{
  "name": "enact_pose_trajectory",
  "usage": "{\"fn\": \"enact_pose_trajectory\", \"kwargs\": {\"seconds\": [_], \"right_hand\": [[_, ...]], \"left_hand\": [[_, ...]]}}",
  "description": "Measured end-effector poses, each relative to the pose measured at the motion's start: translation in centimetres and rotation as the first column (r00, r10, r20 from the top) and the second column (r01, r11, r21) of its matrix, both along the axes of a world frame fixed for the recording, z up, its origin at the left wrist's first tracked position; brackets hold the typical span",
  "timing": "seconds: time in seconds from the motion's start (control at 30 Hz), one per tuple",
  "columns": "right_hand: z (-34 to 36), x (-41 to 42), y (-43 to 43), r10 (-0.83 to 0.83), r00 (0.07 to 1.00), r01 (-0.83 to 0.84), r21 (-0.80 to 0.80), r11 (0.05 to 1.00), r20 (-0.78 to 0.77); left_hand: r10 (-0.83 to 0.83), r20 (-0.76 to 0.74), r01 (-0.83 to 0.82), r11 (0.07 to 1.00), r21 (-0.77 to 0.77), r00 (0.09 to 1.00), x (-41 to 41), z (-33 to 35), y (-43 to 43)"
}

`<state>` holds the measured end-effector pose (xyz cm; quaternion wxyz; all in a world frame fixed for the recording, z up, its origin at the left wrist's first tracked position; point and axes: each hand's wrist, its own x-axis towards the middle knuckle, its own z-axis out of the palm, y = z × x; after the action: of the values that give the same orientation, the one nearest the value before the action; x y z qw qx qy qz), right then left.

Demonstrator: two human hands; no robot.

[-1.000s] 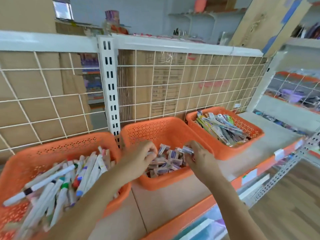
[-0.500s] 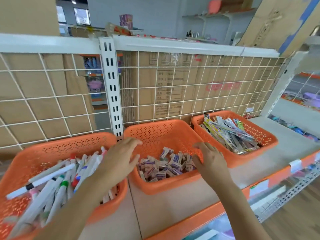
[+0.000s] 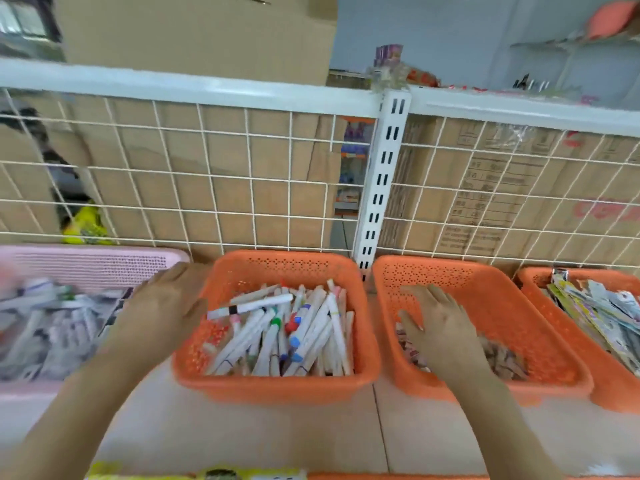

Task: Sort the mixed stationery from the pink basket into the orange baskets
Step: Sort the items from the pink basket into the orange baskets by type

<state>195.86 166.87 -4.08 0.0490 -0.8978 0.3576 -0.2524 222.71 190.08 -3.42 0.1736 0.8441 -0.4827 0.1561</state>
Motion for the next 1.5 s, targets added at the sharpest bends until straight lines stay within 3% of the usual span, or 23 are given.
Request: {"fn": "enact_pose_trajectory", "kwargs": {"seconds": [0.23, 0.43, 0.6, 0.83, 1.07, 1.23, 1.5], "right_hand": [[0.7, 8.1, 4.4, 0.175, 0.985, -0.174, -0.059, 0.983, 0.012], [1.0, 15.3, 10.0, 0.267, 0.963, -0.266, -0.027, 0.964, 0.041], [0.8, 21.2, 15.0, 0.312, 0.950, -0.312, -0.029, 0.950, 0.012], [-0.5, 28.7, 20.0, 0.410, 0.899, -0.392, 0.132, 0.910, -0.156], [-1.8, 36.2, 23.5, 0.617, 0.716, -0.442, 0.470, 0.764, -0.328], [-3.0, 39.4, 25.2, 0.550, 0.629, -0.326, 0.456, 0.828, -0.549], [-4.4, 41.0, 25.9, 0.437, 0.630, -0.286, 0.332, 0.899, -0.642]], "left_hand": [[0.187, 0.012, -0.185, 0.981, -0.060, 0.982, 5.3, 0.2, 8.7], [0.231, -0.001, -0.231, 0.973, 0.026, 0.973, 10.5, -0.2, 15.0], [0.270, -0.156, -0.264, 0.963, 0.056, 0.950, 15.1, -0.9, 18.4], [0.207, -0.154, -0.170, 0.959, 0.226, 0.966, 19.0, -2.4, 19.1], [0.274, -0.377, -0.065, 0.873, 0.484, 0.885, 22.0, -4.8, 16.4], [0.324, -0.431, 0.021, 0.779, 0.627, 0.842, 22.3, -4.5, 14.5], [0.432, -0.458, -0.042, 0.762, 0.647, 0.777, 22.2, -5.2, 13.4]]}}
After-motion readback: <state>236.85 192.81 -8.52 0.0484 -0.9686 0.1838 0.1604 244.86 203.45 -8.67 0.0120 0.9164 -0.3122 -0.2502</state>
